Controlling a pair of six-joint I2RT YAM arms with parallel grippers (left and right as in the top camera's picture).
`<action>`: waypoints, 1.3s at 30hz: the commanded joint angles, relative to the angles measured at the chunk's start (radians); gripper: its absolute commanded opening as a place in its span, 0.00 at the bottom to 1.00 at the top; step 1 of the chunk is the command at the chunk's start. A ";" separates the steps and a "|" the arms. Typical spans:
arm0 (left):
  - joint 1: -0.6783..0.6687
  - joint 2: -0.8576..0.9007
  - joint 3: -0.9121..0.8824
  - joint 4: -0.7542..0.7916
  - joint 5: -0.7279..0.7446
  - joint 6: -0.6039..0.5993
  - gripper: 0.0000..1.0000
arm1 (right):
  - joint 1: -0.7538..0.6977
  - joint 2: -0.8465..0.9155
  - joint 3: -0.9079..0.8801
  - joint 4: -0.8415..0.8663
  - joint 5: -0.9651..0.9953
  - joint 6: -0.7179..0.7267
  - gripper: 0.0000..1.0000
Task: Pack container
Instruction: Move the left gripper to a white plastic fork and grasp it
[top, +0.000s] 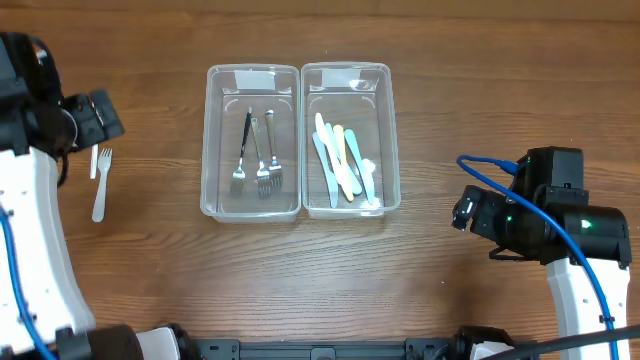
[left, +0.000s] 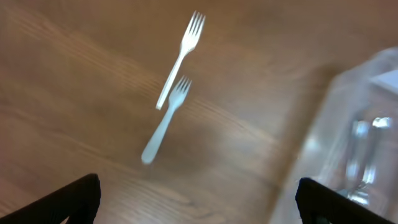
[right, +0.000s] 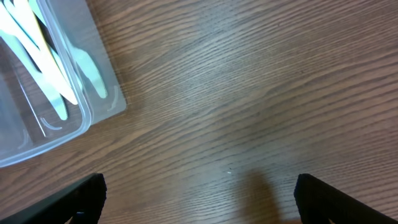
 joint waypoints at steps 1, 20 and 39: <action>0.072 0.034 -0.166 0.116 0.061 0.112 1.00 | -0.001 -0.003 0.008 0.003 0.001 -0.003 0.99; 0.109 0.462 -0.220 0.452 0.194 0.380 1.00 | -0.001 -0.003 0.008 -0.002 0.002 -0.003 0.99; 0.066 0.548 -0.221 0.539 0.195 0.386 1.00 | -0.001 -0.003 0.008 0.014 0.002 -0.003 0.99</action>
